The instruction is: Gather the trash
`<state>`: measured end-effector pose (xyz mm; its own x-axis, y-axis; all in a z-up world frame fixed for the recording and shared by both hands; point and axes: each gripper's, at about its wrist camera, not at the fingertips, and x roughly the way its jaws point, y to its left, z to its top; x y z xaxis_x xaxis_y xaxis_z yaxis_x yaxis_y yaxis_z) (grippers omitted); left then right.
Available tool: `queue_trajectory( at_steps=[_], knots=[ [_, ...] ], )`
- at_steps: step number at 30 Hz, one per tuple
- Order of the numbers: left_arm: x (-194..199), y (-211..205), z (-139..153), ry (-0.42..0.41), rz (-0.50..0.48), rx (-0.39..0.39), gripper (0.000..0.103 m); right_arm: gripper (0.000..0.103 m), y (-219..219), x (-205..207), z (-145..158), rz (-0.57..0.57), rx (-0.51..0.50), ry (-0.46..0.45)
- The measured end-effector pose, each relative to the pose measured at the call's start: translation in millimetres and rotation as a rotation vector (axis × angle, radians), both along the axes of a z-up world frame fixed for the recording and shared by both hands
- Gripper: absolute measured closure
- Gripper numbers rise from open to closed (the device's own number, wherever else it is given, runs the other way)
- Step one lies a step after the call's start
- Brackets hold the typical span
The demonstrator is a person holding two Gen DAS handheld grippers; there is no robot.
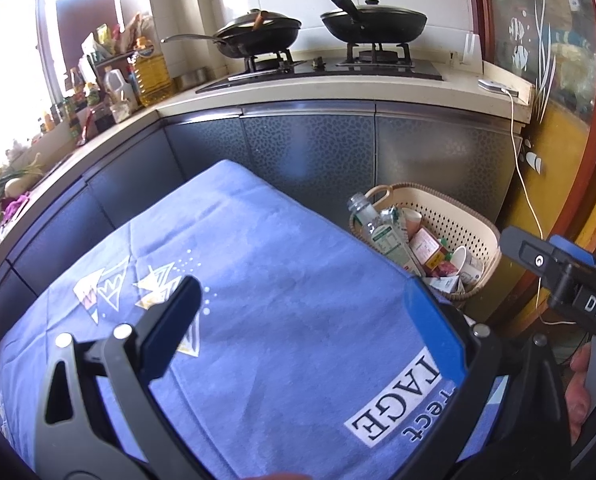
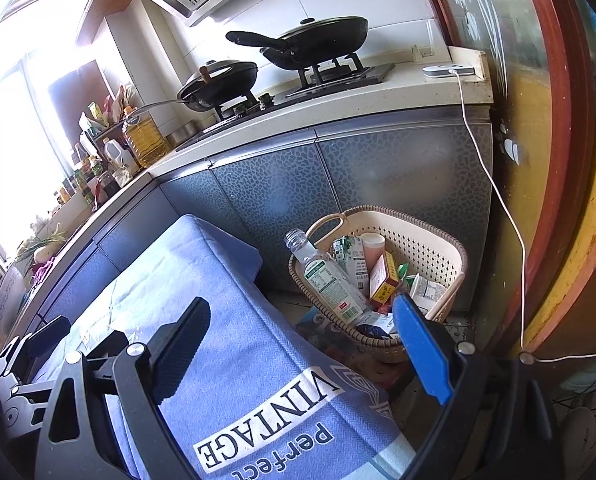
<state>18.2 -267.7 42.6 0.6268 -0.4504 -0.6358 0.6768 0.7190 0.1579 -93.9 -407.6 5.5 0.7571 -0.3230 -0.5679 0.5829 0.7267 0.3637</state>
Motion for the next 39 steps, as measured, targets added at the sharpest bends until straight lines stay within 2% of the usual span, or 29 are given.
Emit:
queue_trajectory(
  at_steps=[39],
  knots=[
    [-1.4,12.0,-1.4,-0.008,0.006,-0.004,0.006,0.012,12.0,-1.7,-5.6,0.008,0.0,0.02]
  ],
)
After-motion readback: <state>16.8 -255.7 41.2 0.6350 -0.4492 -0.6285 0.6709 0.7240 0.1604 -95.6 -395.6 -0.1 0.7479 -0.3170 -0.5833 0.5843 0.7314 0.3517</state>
